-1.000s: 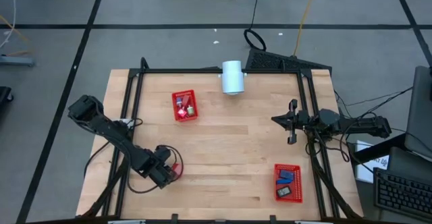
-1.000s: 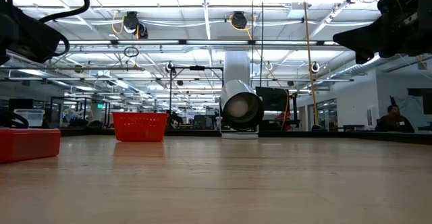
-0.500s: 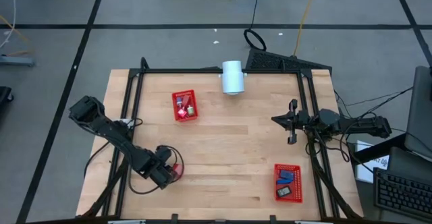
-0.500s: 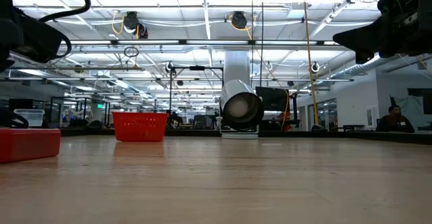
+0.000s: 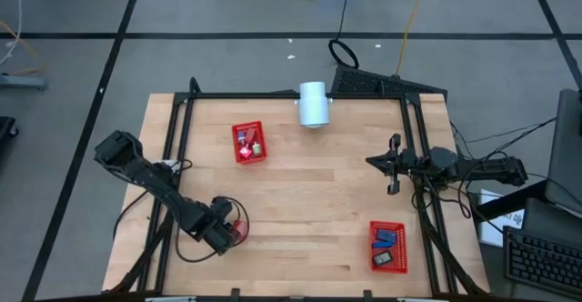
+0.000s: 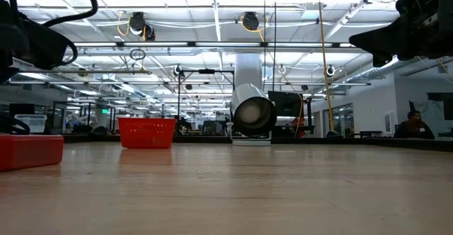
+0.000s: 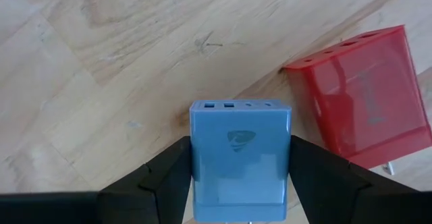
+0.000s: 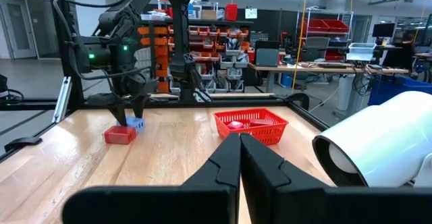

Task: Pick & Place Office items
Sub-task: Put the blue charger adapter into the top red bin

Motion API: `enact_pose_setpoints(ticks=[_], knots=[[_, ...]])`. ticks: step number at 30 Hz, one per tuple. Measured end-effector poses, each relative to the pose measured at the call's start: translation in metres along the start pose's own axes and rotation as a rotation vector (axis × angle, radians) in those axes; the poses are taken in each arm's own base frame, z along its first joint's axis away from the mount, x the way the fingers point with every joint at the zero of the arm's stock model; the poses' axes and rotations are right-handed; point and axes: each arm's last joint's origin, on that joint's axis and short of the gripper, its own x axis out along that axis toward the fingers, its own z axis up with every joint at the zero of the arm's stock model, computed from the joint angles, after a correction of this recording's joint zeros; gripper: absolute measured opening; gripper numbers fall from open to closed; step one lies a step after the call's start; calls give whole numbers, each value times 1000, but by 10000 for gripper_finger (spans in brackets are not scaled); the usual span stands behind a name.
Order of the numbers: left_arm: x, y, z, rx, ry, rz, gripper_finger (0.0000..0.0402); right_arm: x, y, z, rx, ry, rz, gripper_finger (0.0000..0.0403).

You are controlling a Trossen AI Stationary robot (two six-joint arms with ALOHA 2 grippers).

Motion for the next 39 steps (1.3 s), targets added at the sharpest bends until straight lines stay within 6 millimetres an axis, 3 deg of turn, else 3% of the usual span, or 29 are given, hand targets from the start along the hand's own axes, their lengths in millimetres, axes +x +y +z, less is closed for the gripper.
enact_pose_setpoints(ticks=[23,29,39], knots=[[9,-3,1,11,3,16,228,0,0,0,0,0,0,0],[6,-3,7,19,-164,-9,227,0,0,0,0,0,0,0],[-4,3,10,57,-202,-5,227,0,0,0,0,0,0,0]])
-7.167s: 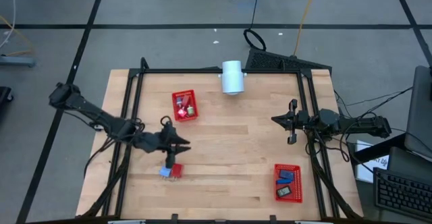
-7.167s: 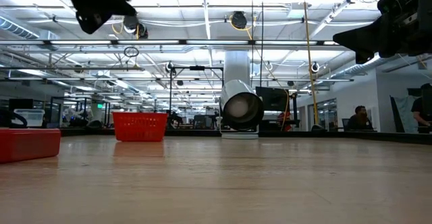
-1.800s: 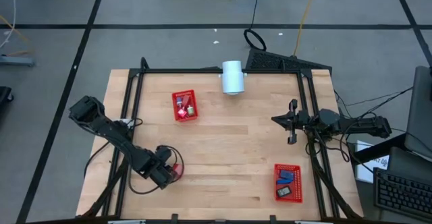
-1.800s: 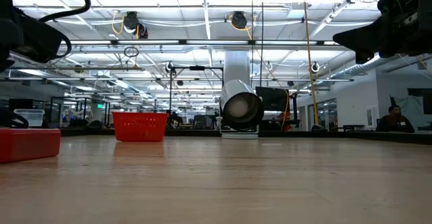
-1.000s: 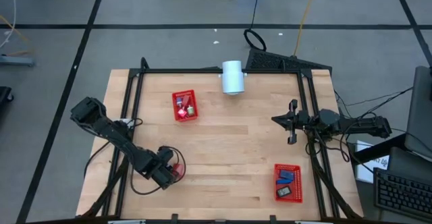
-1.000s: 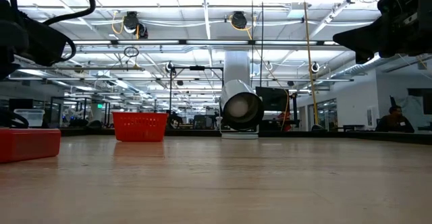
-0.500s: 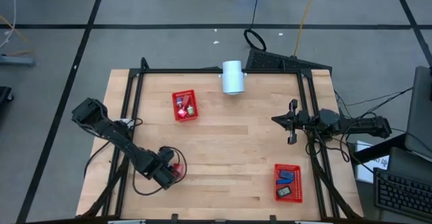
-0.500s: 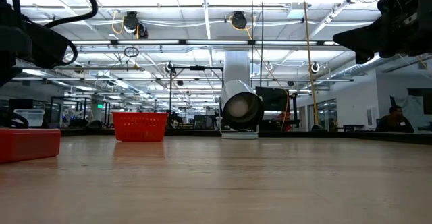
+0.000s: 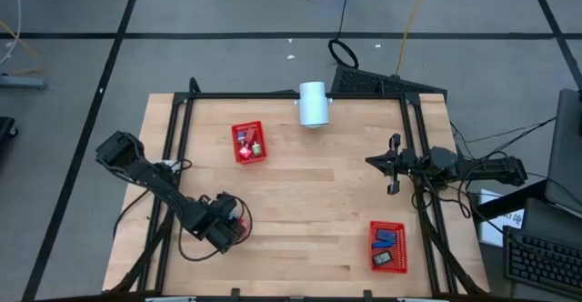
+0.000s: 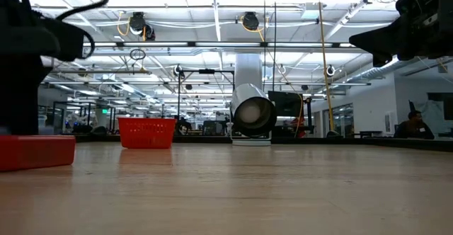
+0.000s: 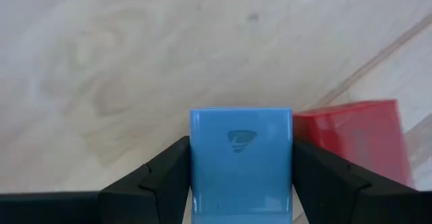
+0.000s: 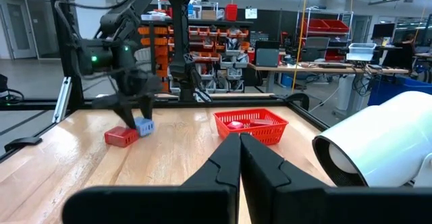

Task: Pick & Place Office items
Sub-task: Put the blue charger adapter into the top red bin

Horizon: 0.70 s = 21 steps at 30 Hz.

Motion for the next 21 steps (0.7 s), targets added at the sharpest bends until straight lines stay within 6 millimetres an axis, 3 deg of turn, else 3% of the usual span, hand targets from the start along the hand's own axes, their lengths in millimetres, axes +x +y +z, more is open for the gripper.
enact_pose_setpoints(ticks=[4,13,21], knots=[[-11,4,7,-4,-59,-29,227,0,0,0,0,0,0,0],[-57,17,30,-7,-338,-212,227,0,0,0,0,0,0,0],[-79,5,56,91,-492,-407,227,0,0,0,0,0,1,0]])
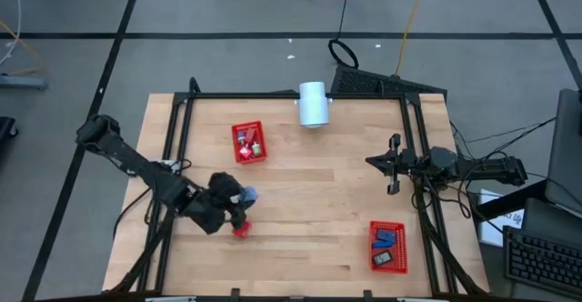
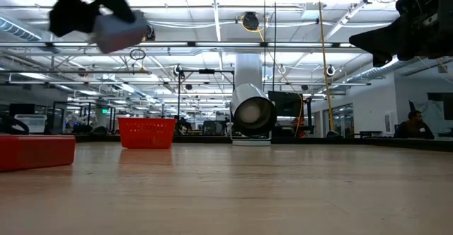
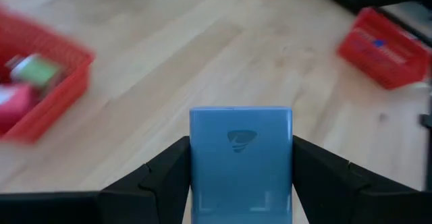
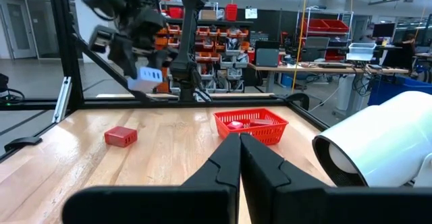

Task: Pick & Place Office items
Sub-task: Put the blue charger adapter into the top red bin

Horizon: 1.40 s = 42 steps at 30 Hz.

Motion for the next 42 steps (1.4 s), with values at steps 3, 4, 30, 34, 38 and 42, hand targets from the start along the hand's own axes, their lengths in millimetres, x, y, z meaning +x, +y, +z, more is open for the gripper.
enact_pose_setpoints(ticks=[3,4,30,34,38,42], knots=[[6,-3,11,58,-23,-51,227,0,0,0,0,0,0,0],[8,-4,15,76,-30,-62,227,0,0,0,0,0,0,0],[80,63,43,118,-107,-87,227,0,0,0,0,-2,0,0],[88,91,43,42,-159,-42,227,0,0,0,0,0,0,0],[97,119,41,-36,-206,-5,227,0,0,0,0,0,0,0],[98,134,52,-103,-317,-8,227,0,0,0,0,0,0,0]])
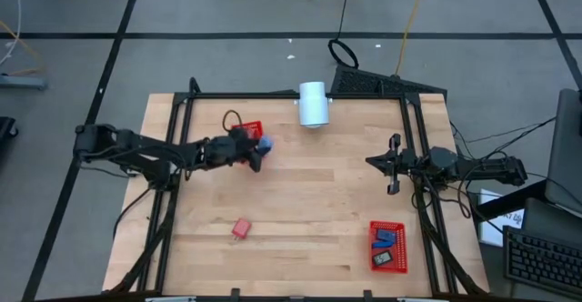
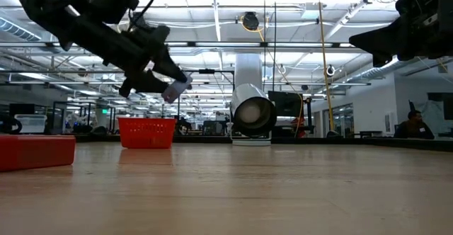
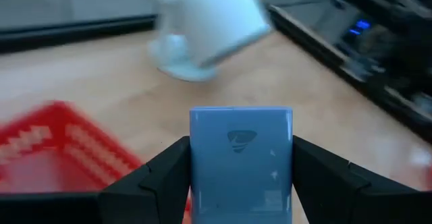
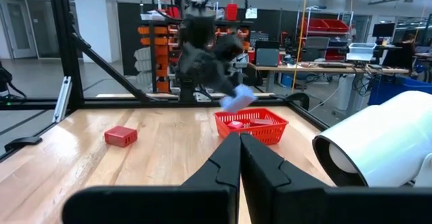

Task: Pick & Place Office items
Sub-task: Put the blue charger adapter into the top red bin

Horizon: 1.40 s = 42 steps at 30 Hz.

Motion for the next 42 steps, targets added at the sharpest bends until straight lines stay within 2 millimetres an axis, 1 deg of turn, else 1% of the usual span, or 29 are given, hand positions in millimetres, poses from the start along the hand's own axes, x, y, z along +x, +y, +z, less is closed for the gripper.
enact_pose_setpoints(ticks=[3,6,10,15,24,31,37,42], knots=[[3,14,1,-16,-8,65,227,0,0,0,0,-2,0,0],[5,19,7,-43,-44,96,227,0,0,0,0,0,0,0],[5,23,7,-67,-57,149,227,0,0,0,0,1,0,0],[4,31,1,-108,-45,281,227,0,0,0,0,1,0,0],[3,30,-3,-137,-35,302,227,0,0,0,0,0,0,0],[1,35,-6,-169,-74,410,227,0,0,0,0,1,0,0],[3,36,-9,-165,-55,416,227,0,0,0,0,1,0,0],[10,36,-15,-166,-18,385,227,0,0,0,0,1,0,0]])
